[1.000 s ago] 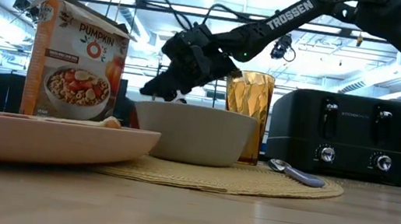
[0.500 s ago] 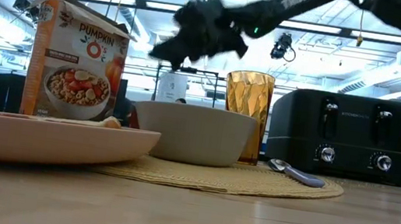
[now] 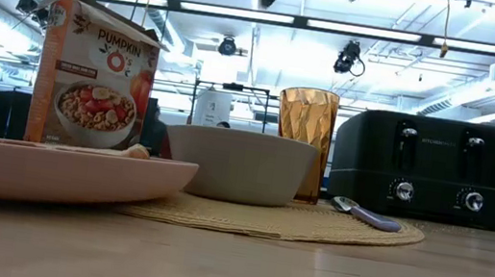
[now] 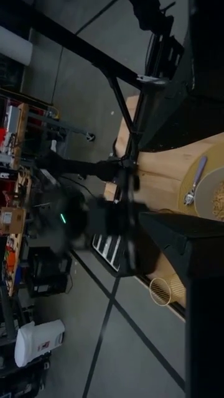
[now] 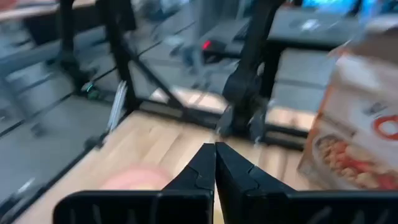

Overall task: Arrange a breakfast setting
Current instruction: Return to Home Position

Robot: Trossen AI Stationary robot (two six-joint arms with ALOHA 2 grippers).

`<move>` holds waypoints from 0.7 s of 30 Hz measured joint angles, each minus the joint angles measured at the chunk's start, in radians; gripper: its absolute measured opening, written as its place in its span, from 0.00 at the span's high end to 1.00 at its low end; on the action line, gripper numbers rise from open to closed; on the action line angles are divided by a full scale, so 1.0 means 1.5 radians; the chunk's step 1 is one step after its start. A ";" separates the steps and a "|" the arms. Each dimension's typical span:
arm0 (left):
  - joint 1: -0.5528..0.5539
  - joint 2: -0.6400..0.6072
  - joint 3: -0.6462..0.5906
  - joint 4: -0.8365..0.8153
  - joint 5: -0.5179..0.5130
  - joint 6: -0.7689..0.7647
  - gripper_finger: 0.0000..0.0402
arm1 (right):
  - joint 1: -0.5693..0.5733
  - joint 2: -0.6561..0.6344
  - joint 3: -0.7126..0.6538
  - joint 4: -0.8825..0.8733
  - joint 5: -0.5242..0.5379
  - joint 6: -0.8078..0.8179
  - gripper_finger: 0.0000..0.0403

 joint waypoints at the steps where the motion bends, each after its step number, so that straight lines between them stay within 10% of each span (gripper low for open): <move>1: 0.000 0.001 0.000 0.000 0.000 0.000 0.56 | 0.014 -0.030 -0.035 0.033 0.029 0.020 0.96; 13: 0.026 0.013 -0.085 0.087 0.011 0.035 0.56 | 0.215 -0.402 -0.398 0.243 0.370 0.210 0.93; 21: 0.099 0.011 -0.269 0.251 0.074 0.049 0.64 | 0.236 -0.551 -0.503 0.236 0.358 0.205 0.91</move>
